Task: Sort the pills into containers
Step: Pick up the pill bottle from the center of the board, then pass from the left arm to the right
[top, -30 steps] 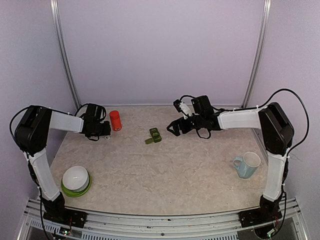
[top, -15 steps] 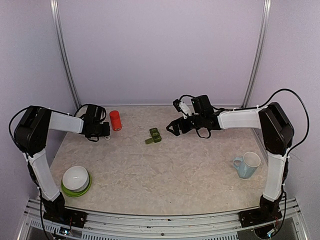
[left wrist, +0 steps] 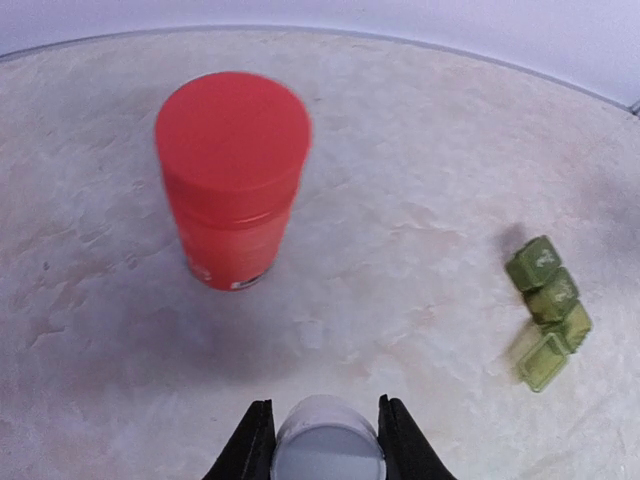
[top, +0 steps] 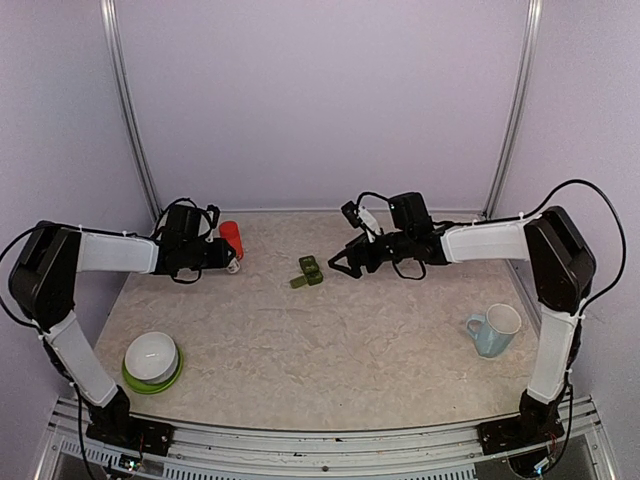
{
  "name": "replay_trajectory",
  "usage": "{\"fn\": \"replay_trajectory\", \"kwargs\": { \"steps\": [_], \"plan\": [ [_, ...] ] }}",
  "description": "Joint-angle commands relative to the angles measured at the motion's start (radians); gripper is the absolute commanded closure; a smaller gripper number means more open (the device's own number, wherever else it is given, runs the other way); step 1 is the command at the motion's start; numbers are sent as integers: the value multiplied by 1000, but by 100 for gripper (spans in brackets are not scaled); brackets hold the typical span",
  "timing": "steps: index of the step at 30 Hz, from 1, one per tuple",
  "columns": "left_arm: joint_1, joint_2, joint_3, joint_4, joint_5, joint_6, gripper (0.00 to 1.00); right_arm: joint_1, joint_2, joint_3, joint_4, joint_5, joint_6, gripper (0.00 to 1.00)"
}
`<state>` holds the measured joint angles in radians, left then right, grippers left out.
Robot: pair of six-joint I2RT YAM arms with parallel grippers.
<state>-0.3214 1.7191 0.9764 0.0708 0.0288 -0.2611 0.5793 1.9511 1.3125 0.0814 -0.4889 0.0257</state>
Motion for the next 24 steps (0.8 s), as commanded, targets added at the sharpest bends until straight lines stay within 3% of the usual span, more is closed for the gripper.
{"fn": "replay_trajectory", "kwargs": {
  "steps": [1, 8, 24],
  "plan": [
    [-27, -83, -46, 121, 167, 20, 81, 5, -84, -55, 111, -180, -38, 7],
    [-88, -163, -92, 222, 287, 18, 76, 16, -131, -108, 186, -290, -48, 6],
    [-311, -253, -114, 416, 496, 79, 75, 102, -216, -207, 386, -458, -35, 8]
  ]
}}
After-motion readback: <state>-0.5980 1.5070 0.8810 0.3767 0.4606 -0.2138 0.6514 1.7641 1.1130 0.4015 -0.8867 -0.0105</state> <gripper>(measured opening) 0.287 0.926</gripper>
